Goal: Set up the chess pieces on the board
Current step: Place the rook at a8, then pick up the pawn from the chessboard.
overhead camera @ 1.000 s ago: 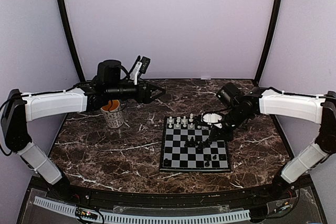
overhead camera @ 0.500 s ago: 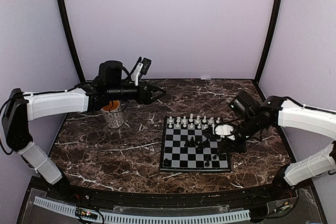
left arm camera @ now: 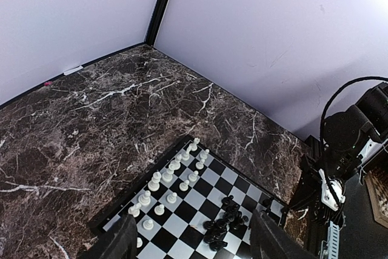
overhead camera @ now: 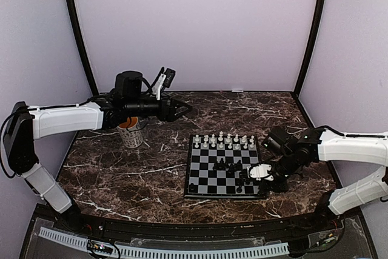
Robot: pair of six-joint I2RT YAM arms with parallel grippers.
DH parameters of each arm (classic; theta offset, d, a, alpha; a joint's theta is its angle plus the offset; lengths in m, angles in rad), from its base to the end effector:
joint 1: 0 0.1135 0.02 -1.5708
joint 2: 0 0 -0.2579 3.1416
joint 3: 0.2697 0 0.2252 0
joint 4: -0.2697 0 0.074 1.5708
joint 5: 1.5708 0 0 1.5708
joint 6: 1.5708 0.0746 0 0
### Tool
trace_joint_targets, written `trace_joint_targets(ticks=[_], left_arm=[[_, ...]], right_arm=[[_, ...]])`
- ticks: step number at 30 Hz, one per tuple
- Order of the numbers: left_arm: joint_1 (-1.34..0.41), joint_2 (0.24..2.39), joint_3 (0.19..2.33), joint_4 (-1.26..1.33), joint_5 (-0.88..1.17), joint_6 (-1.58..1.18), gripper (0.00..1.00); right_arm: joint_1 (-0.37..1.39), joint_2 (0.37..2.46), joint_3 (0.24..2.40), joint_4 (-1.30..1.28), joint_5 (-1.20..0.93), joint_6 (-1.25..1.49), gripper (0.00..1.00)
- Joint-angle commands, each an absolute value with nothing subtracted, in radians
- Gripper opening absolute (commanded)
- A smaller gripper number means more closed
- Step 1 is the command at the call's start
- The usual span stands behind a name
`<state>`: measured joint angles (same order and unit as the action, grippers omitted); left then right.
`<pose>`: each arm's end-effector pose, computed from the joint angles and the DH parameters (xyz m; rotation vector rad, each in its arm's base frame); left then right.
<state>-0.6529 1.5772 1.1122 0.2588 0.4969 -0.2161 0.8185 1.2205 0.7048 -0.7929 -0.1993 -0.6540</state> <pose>0.2796 -0.2586 0.2991 0.7690 1.7143 -1.0528 0.1177 0.1474 0.1588 -1.9622 2.1087 0.3182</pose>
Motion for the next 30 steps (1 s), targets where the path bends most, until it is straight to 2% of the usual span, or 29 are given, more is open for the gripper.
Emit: trace_joint_targets(ticks=[1, 13, 20, 26, 30], left_arm=[[-0.655, 1.580, 1.138, 0.260, 0.504, -0.207, 0.65], [-0.657, 1.584, 1.138, 0.261, 0.511, -0.210, 0.65], [-0.655, 1.585, 1.140, 0.260, 0.513, -0.211, 0.65], [-0.656, 1.583, 1.141, 0.259, 0.517, -0.212, 0.65], [-0.655, 1.579, 1.141, 0.259, 0.520, -0.213, 0.65]], right_arm=[[0.824, 1.202, 0.693, -0.731, -0.153, -0.633, 0.11], [0.824, 1.227, 0.679, -0.707, -0.146, -0.624, 0.13], [0.824, 1.214, 0.698, -0.727, -0.148, -0.614, 0.24], [0.809, 1.189, 0.810, -0.795, -0.174, -0.631, 0.33], [0.749, 1.221, 0.894, -0.802, -0.216, -0.656, 0.35]])
